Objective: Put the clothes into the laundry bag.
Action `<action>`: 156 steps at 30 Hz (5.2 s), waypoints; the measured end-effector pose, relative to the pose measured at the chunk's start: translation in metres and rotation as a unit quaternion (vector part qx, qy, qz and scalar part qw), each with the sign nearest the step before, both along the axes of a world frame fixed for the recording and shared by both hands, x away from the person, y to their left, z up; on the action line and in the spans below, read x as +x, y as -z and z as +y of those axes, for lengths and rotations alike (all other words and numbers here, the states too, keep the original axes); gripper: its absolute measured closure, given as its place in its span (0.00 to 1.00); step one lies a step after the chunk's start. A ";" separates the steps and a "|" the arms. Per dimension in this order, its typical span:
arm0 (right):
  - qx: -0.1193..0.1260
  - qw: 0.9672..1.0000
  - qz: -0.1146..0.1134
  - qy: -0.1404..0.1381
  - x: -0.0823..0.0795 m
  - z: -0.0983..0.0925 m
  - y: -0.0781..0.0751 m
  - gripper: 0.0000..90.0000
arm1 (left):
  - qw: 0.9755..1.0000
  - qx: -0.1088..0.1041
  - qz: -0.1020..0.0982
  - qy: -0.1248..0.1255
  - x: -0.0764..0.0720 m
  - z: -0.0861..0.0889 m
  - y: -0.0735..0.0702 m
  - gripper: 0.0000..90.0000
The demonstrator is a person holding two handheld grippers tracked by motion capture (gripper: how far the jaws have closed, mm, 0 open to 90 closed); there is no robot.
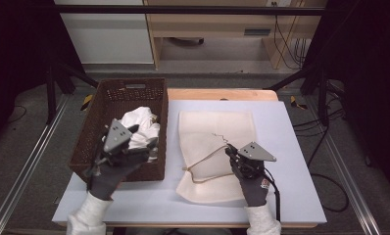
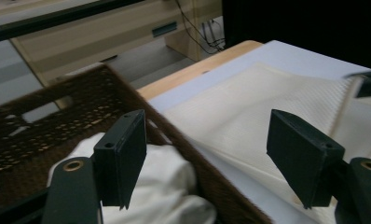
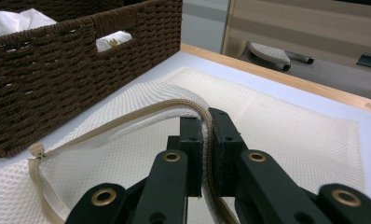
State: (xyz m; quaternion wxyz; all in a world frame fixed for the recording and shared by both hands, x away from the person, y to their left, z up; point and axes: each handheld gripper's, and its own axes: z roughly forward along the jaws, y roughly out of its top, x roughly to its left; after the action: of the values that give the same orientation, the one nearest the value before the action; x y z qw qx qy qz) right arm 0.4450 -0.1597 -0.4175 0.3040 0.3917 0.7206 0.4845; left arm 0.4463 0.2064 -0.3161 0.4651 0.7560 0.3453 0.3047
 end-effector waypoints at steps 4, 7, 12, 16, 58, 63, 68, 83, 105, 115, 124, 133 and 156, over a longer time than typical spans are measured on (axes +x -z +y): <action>-0.003 1.000 0.003 -0.001 0.001 0.000 0.001 0.94 | 1.000 0.005 0.003 -0.014 0.021 0.018 -0.006 0.29; -0.005 1.000 0.005 -0.003 0.001 0.002 0.002 0.94 | 0.999 0.020 0.011 -0.024 0.045 0.035 -0.002 0.26; -0.004 1.000 0.008 -0.002 0.001 0.001 0.001 0.94 | 0.997 0.046 0.046 -0.043 0.068 0.047 0.017 0.23; -0.003 1.000 0.008 -0.002 0.001 0.000 0.001 0.94 | 0.993 0.080 0.078 -0.036 0.079 0.050 0.035 0.19; -0.010 0.999 0.032 -0.008 0.005 -0.002 0.005 0.94 | 0.925 0.218 0.310 0.018 0.114 0.021 0.103 0.43; -0.007 0.999 0.034 -0.007 0.005 -0.004 0.005 0.94 | 0.928 0.221 0.299 0.016 0.112 0.020 0.101 0.54; -0.003 0.999 0.035 -0.003 0.005 -0.007 0.004 0.94 | 0.938 0.212 0.275 0.014 0.108 0.022 0.097 0.62; 0.004 0.999 0.032 0.000 0.005 -0.012 0.003 0.94 | 0.984 0.098 0.143 -0.044 0.092 0.045 0.071 0.73; 0.009 0.999 0.032 0.000 0.004 -0.015 0.000 0.96 | 0.989 -0.093 -0.046 -0.103 0.059 0.080 0.019 0.74; 0.010 1.000 0.029 0.002 0.004 -0.016 -0.001 0.96 | 0.981 -0.132 -0.088 -0.108 0.046 0.088 -0.015 0.74; 0.012 0.999 0.029 0.004 0.004 -0.016 -0.001 0.96 | 0.974 -0.158 -0.124 -0.104 0.027 0.091 -0.047 0.74; 0.011 1.000 0.026 0.004 0.004 -0.016 -0.002 0.96 | 0.971 -0.172 -0.144 -0.077 0.007 0.087 -0.072 0.74; 0.008 1.000 0.019 0.011 0.007 -0.017 -0.004 0.96 | 0.967 -0.183 -0.172 0.041 -0.045 0.038 -0.107 0.74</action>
State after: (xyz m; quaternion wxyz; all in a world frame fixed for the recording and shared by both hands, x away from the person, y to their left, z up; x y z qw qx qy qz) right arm 0.4519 -0.1763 -0.4135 0.2922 0.4109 0.7185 0.4791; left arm 0.4016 0.2440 -0.2093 0.6598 0.6079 0.2786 0.3430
